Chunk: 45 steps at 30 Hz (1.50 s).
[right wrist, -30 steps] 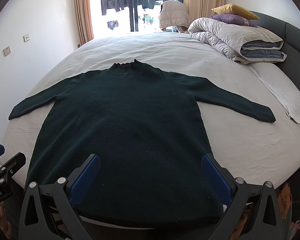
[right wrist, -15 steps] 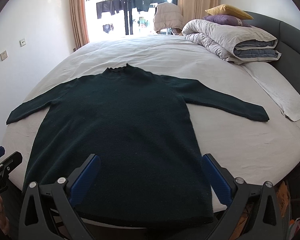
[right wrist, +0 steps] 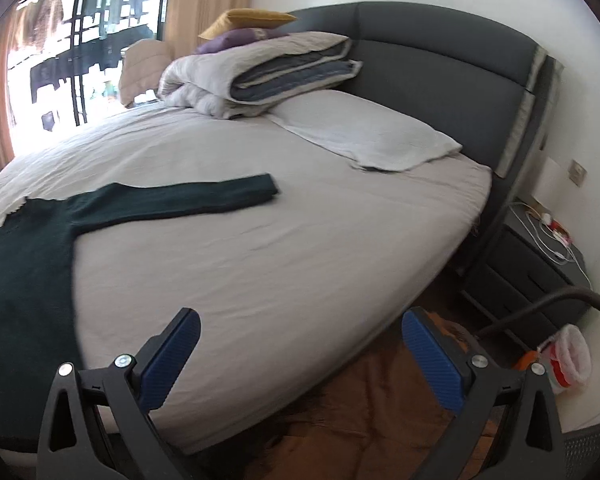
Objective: Fold small clothes
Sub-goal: 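Move the left tool to the sweater's sleeve and grasp its cuff, then carry the sleeve with the left tool across the sweater body and release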
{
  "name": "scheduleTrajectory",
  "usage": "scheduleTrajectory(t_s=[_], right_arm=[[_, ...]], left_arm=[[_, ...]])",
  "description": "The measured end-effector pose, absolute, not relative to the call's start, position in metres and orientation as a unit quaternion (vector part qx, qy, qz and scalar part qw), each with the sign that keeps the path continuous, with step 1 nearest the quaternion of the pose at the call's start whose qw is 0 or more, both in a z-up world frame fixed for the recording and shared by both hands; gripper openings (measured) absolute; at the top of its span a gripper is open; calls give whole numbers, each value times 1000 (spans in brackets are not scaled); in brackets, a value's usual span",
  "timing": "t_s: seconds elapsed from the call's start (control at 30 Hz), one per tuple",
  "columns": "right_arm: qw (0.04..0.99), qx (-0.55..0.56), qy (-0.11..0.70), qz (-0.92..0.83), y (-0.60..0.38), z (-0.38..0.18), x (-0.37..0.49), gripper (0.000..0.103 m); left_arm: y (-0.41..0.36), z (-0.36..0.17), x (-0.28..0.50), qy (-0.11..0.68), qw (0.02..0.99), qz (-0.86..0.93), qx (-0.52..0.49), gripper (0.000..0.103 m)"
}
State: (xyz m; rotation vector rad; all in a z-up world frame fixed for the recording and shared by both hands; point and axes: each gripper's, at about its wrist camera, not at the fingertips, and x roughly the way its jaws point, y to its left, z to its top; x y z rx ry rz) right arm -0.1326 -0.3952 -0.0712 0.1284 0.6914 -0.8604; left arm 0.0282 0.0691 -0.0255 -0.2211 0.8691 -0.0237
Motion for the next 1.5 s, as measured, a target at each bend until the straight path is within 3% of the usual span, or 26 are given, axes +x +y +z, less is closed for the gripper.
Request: scheduleTrajectory(t_s=[0.17,0.27,0.47,0.73,0.97,1.2,1.27,1.37,1.43,1.5], right_arm=[[807,175,316,-467,-448,-89,-187,103],[820,176,311,-447,-440,-88,-176,103],[894,74,295,-330,-358,-60,-96,103],[942,47,300,-145,-228,-49,40,103],[945,19,327,-24,-115,-64,130,103],[933,13,356,51,-39,-98,183,98],[932,8,357,67,-23,-102,189,96],[932,5,354,84,-6,-105,195,93],[930,8,357,89,-3,-108,195,92],[928,14,360,91,-6,-111,191,89]], left_arm=[[89,-31,37,417,899,2,-133,103],[95,-34,44,407,903,2,-138,103],[138,-41,71,402,901,-12,-165,103],[299,-65,123,331,875,60,-348,103],[420,-115,171,306,805,85,-501,102],[454,-130,200,278,795,74,-534,101],[463,-130,210,273,792,75,-540,96],[478,-134,225,277,784,84,-549,62],[486,-140,235,289,779,92,-549,29],[493,-141,241,288,779,99,-547,22]])
